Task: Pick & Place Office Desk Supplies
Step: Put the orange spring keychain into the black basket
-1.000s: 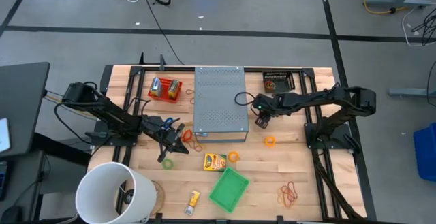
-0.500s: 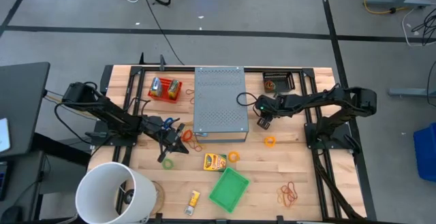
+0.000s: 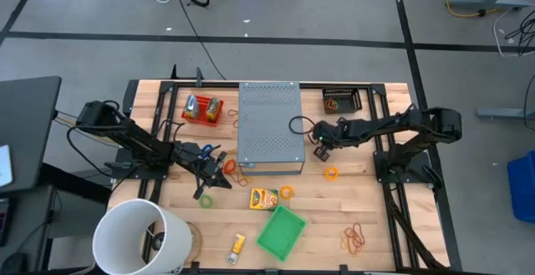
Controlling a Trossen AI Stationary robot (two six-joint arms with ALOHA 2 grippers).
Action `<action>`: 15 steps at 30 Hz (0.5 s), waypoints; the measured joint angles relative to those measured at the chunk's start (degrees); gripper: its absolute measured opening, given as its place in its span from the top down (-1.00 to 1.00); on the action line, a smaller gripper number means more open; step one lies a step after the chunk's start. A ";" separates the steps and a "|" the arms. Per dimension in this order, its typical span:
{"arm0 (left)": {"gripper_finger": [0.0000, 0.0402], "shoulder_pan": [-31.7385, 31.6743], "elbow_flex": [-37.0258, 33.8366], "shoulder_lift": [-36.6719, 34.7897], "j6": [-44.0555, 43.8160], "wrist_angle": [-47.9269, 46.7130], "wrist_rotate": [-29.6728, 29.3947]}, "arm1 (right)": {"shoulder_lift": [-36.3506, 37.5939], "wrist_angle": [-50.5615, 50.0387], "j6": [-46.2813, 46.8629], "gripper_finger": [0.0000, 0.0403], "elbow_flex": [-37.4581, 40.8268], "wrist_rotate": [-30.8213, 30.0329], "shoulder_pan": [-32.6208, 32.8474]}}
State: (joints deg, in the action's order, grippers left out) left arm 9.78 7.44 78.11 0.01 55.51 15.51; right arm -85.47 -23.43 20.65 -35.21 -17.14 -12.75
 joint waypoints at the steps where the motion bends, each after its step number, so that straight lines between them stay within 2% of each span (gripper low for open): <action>1: 0.96 0.00 0.00 0.00 0.00 -0.02 -0.02 | 0.00 -0.01 0.80 0.99 0.03 -0.44 0.56; 9: 0.96 0.00 0.00 0.02 0.46 -0.04 0.00 | -0.03 0.73 1.21 0.98 0.03 -4.62 3.97; 15: 0.96 0.00 0.00 0.01 0.44 -0.04 0.00 | -0.03 0.98 -1.32 0.78 0.03 -5.39 2.05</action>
State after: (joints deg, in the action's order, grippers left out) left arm 9.78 7.44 78.11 0.45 55.46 15.51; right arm -85.49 -22.45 19.33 -35.18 -22.52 -10.70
